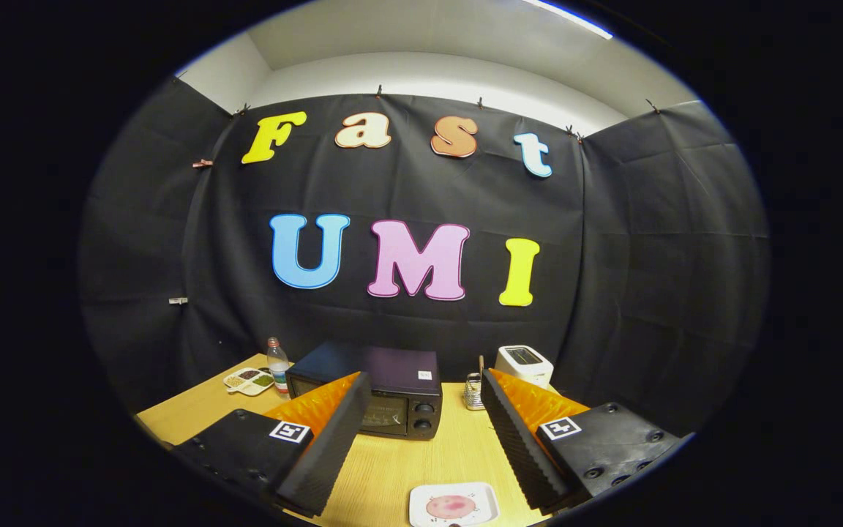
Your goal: Open the toaster oven, put the food inside, and close the toaster oven door.
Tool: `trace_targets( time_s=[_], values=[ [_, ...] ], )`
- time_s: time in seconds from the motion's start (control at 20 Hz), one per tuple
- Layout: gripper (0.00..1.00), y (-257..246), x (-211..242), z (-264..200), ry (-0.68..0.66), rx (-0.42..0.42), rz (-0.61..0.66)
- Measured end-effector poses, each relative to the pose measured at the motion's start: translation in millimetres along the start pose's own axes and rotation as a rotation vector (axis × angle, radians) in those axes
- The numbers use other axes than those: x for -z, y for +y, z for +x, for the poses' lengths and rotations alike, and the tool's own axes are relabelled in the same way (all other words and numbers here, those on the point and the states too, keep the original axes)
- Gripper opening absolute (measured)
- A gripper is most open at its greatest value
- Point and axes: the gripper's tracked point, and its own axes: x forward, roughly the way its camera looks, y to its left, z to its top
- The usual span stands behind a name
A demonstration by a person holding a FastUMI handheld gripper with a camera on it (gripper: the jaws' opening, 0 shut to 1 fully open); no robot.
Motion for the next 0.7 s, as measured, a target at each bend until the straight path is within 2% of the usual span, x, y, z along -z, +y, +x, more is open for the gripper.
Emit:
trace_targets(
  time_s=[0.4,0.7],
  values=[
    [0.98,7,4,25,0.005,0.010,0.025],
    [0.98,75,29,93,0.065,-0.079,0.038]
  ],
)
